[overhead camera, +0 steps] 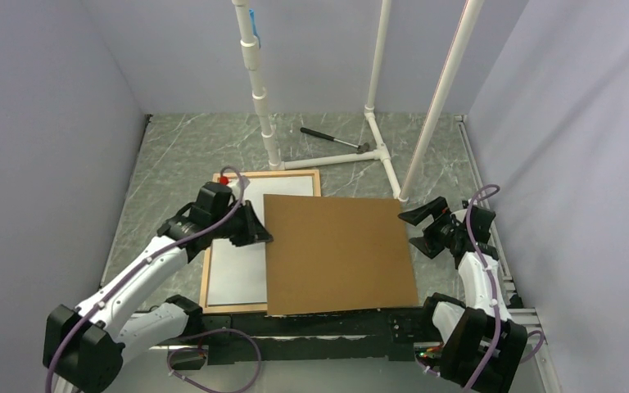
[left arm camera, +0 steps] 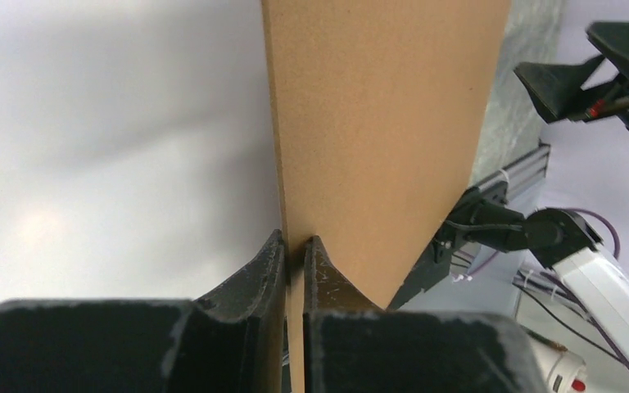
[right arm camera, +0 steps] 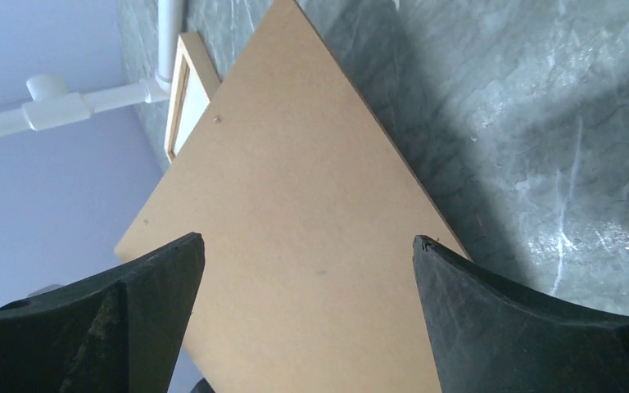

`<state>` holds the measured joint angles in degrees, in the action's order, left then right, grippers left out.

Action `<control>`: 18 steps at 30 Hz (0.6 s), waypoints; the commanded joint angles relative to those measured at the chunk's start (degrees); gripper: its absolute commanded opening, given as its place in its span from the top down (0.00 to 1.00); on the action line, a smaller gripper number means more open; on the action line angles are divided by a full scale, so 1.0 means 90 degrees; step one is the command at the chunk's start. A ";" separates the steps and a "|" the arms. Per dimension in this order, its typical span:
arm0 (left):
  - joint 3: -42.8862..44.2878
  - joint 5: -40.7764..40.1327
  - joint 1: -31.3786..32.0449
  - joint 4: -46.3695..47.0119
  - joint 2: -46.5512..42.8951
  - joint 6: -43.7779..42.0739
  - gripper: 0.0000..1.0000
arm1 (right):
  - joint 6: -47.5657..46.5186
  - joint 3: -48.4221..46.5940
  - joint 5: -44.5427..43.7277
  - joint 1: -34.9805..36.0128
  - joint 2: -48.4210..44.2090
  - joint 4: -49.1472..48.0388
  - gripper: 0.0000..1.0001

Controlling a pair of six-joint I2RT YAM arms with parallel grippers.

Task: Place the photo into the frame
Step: Move the photo frame item to the center of the board.

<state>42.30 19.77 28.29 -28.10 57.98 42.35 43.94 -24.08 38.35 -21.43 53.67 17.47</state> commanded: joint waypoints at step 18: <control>-0.0303 -0.2052 -0.2431 -0.2309 -0.1444 -0.0396 0.01 | -0.0676 0.0596 0.0166 0.1097 0.1047 -0.0465 0.00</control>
<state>35.53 6.50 6.66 -44.97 47.33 38.96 39.42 -19.20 39.99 -13.17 62.65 14.98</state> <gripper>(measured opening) 0.951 0.994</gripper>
